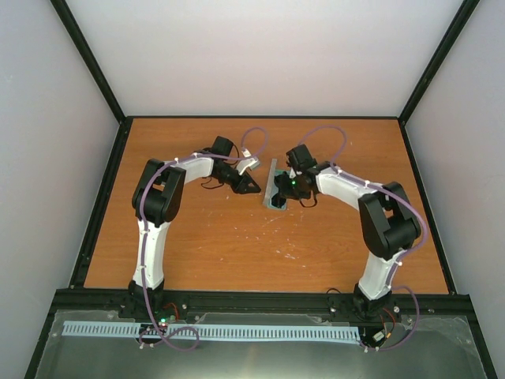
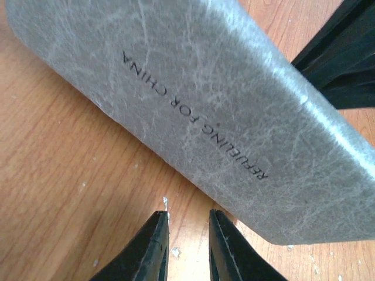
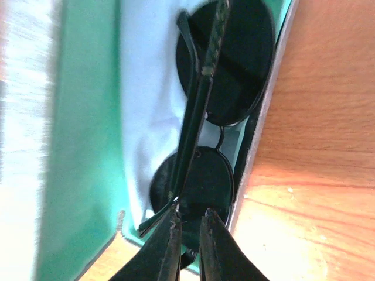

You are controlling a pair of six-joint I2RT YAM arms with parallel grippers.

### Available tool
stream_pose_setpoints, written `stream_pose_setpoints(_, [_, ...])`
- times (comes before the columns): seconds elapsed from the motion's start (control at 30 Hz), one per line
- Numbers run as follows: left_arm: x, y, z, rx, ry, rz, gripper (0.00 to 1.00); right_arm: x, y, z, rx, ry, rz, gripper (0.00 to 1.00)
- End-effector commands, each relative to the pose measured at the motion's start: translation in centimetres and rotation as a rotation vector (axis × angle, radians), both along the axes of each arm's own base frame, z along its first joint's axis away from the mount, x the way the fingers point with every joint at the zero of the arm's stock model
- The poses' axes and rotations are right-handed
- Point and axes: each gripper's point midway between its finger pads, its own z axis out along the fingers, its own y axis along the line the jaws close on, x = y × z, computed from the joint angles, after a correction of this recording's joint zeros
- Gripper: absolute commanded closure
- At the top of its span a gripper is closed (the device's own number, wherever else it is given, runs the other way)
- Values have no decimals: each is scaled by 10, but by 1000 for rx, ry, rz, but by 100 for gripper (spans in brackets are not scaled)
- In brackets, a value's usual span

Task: Organize the sunglasses
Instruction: Adjust the sunglasses in the sunglasses case.

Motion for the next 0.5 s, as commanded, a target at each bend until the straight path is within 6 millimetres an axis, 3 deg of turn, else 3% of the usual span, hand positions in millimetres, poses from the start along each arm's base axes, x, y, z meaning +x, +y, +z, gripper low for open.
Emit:
stream_pose_setpoints(0.0, [8,-14,19,-37,-29,-12,78,11,-12,52,-4,-125,-42,88])
stream_pose_setpoints(0.13, [11,-19,22,-39,-32,-18,78,16,-32,56,-26,-147,-84,89])
stream_pose_setpoints(0.3, [14,-28,26,-38,-38,-28,78,24,-53,14,-72,-87,-123,96])
stream_pose_setpoints(0.47, [12,-33,22,-30,-30,-37,78,30,-49,-18,-57,-44,-120,97])
